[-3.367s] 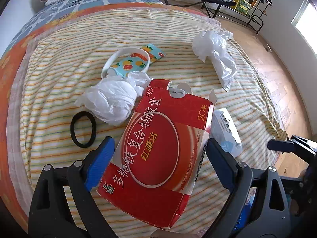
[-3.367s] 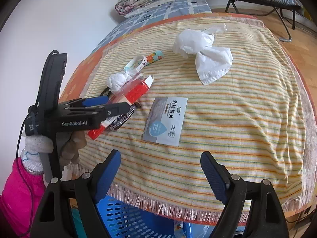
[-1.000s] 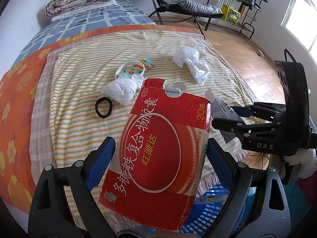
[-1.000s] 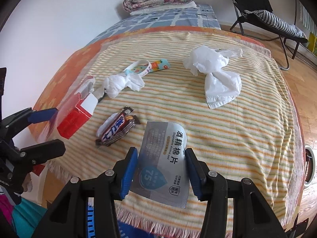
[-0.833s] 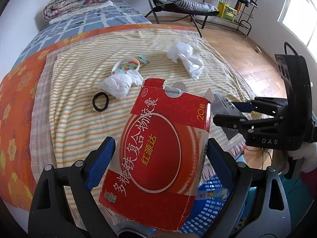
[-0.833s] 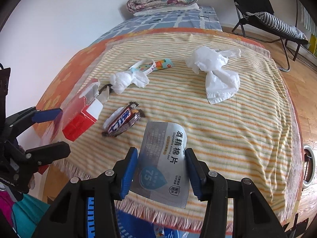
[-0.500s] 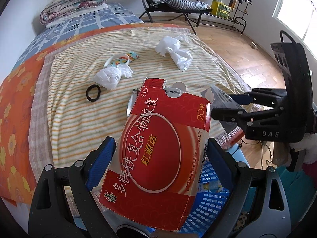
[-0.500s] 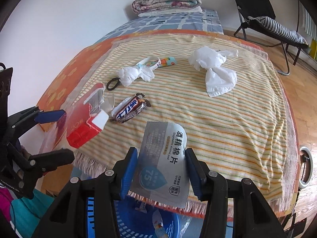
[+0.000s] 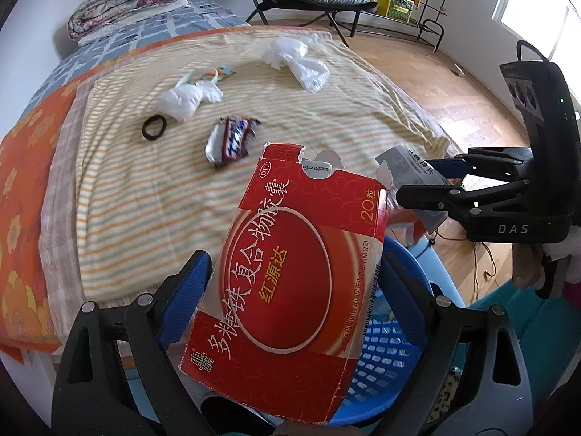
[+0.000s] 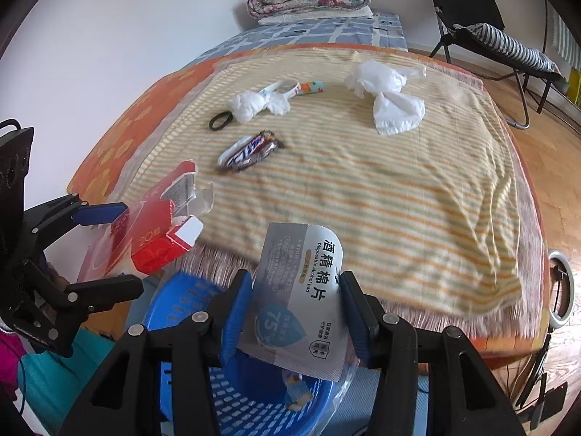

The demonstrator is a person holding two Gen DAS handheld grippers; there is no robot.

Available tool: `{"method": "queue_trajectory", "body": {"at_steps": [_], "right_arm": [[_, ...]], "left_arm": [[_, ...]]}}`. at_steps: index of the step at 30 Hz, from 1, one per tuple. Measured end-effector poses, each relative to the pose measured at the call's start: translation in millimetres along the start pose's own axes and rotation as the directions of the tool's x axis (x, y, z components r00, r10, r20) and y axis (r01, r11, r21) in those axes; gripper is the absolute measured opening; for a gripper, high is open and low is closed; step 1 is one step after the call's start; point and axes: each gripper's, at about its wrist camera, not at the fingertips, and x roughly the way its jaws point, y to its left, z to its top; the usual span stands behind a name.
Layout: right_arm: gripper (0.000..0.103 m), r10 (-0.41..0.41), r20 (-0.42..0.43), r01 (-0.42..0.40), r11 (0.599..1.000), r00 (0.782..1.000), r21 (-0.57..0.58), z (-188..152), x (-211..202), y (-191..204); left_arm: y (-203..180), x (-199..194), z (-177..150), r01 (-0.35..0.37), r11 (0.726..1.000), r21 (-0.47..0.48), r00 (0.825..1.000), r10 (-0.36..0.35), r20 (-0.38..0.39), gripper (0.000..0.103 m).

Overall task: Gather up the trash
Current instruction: 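Carry the red box and wipes packet over the blue basket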

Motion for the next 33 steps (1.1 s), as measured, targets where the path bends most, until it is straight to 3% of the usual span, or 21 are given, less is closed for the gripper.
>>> {"method": "queue_trajectory", "body": {"at_steps": [17,33], "right_arm": [[0.052,0.015,-0.033,-0.016,0.999,0.999,-0.041,-54,-4,23],[0.054,0.024,-0.061,-0.026,0.999,0.998,-0.031,-60,5,20]], "left_arm": [[-29,19,-48,0.011,0.999,0.040,0.997,-0.008,-0.082,0.094],[-37,35,-57,0.025,0.998,0.060,0.991,-0.017,-0.132,0.094]]}}
